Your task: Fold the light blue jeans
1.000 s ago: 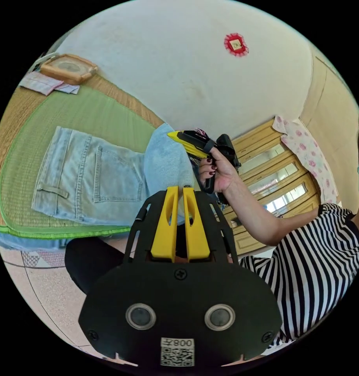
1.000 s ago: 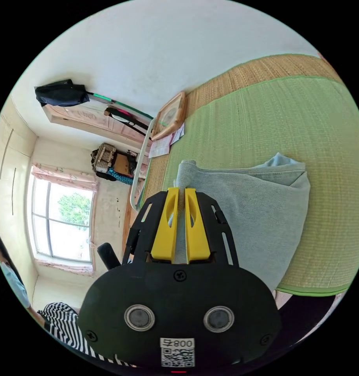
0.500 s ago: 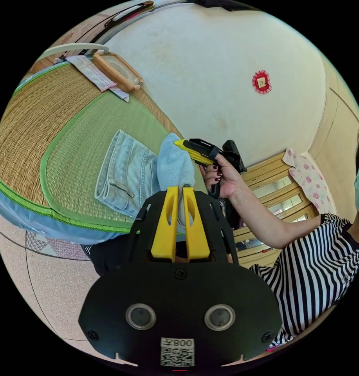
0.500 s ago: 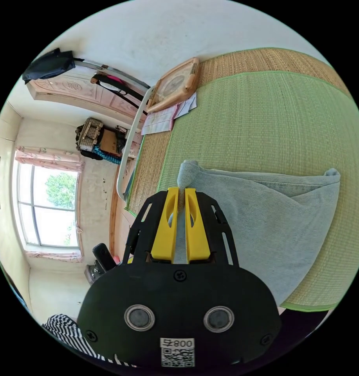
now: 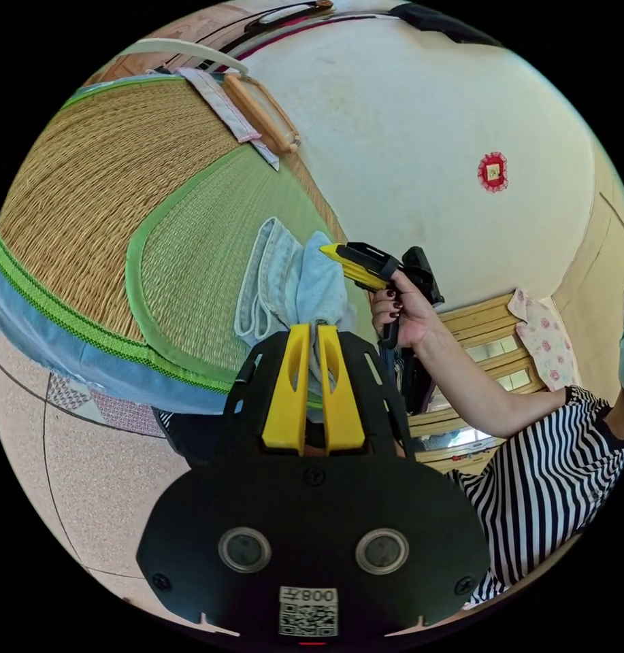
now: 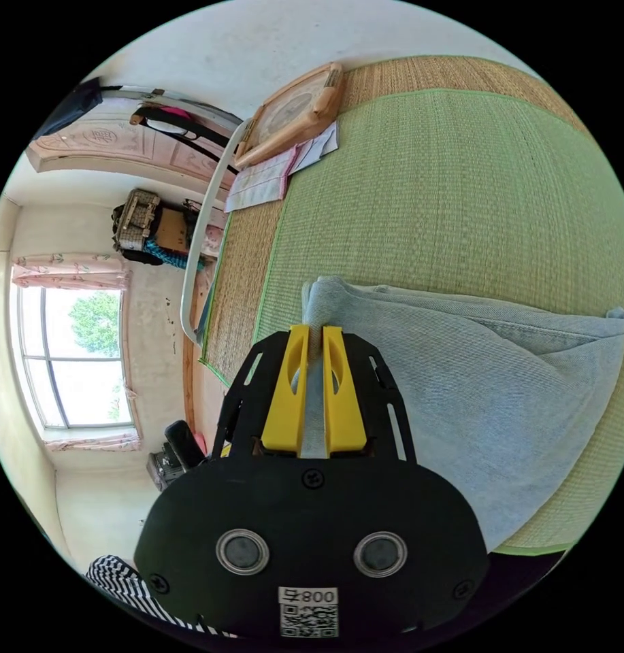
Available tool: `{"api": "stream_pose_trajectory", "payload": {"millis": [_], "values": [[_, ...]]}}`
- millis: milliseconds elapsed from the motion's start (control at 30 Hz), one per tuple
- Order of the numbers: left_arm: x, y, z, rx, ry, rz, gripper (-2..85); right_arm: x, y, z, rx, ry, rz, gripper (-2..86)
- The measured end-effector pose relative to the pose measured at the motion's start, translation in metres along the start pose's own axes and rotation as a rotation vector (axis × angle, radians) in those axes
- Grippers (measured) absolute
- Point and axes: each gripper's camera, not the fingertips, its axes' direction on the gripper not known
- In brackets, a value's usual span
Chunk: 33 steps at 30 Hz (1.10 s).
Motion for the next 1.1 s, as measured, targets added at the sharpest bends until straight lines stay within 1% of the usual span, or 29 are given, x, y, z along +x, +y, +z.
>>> {"api": "stream_pose_trajectory", "payload": {"millis": [133, 233, 400, 533, 733, 900, 967, 1100], "values": [[-0.019, -0.010, -0.017, 0.017, 0.024, -0.021, 2.1, 0.012, -0.011, 0.023, -0.009, 0.021, -0.023, 2.5], [-0.024, -0.019, -0.027, 0.029, 0.036, -0.004, 2.0, 0.017, -0.012, 0.026, 0.019, 0.035, -0.065, 2.4], [-0.036, -0.034, -0.038, 0.029, 0.035, -0.005, 2.0, 0.035, -0.017, 0.039, 0.072, 0.029, -0.061, 2.5], [-0.049, -0.038, -0.047, 0.015, -0.007, -0.021, 2.0, 0.048, -0.032, 0.073, 0.031, 0.067, -0.062, 3.1], [-0.061, -0.036, -0.057, 0.041, 0.009, -0.072, 1.9, 0.070, -0.050, 0.111, -0.015, 0.076, -0.052, 5.2], [-0.050, -0.032, -0.068, 0.071, -0.080, -0.045, 1.5, 0.085, -0.059, 0.128, -0.046, 0.071, -0.080, 6.5], [-0.039, -0.028, -0.075, 0.119, -0.152, -0.021, 0.9, 0.093, -0.061, 0.133, -0.051, 0.054, -0.091, 6.7], [-0.021, -0.025, -0.083, 0.195, -0.218, 0.017, 0.3, 0.102, -0.063, 0.141, -0.059, 0.042, -0.113, 6.9]]}}
